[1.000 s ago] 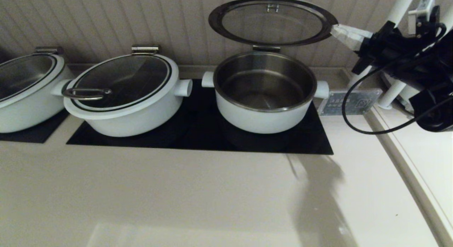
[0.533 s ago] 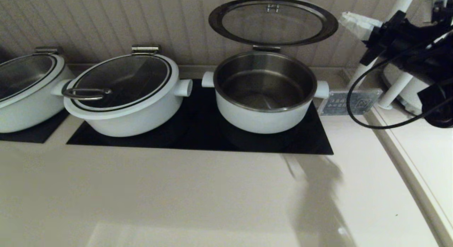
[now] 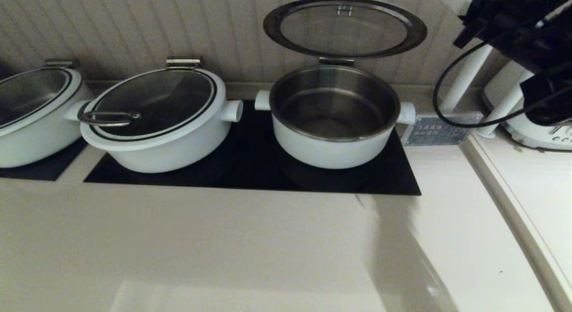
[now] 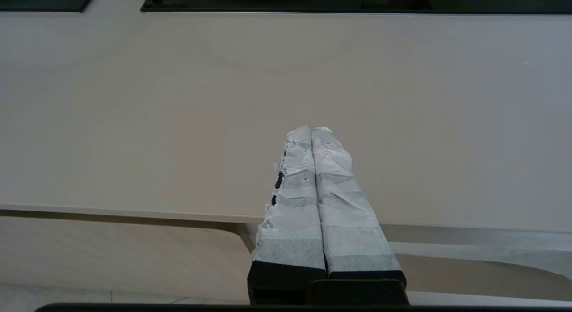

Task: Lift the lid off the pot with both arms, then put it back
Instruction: Close the pot lid

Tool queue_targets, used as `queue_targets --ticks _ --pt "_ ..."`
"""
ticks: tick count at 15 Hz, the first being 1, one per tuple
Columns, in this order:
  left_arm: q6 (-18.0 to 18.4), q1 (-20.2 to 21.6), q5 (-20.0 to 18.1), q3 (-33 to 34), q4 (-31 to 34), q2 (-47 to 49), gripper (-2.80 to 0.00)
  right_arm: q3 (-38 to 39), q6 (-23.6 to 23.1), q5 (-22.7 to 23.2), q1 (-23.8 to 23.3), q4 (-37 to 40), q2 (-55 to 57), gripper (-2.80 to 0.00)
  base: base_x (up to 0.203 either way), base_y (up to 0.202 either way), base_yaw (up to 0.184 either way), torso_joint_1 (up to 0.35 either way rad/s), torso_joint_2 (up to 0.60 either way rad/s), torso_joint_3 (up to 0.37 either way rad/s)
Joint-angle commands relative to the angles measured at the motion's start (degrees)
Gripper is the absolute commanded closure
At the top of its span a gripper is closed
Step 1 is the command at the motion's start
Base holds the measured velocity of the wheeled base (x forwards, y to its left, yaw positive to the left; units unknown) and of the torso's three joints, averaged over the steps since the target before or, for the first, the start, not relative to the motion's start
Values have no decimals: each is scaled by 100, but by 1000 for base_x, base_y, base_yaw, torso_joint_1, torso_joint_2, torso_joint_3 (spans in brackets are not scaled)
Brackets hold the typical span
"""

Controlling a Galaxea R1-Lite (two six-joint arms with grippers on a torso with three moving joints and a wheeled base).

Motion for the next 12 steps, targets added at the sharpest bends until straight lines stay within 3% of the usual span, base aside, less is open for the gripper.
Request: queue_targets --ticks 1,12 --pt "2 2 1 0 -1 -1 0 -197 -18 29 5 -31 415 0 0 0 0 0 0 0" --pt "2 2 1 0 -1 -1 0 -103 -222 20 84 -67 587 0 0 0 0 0 0 0"
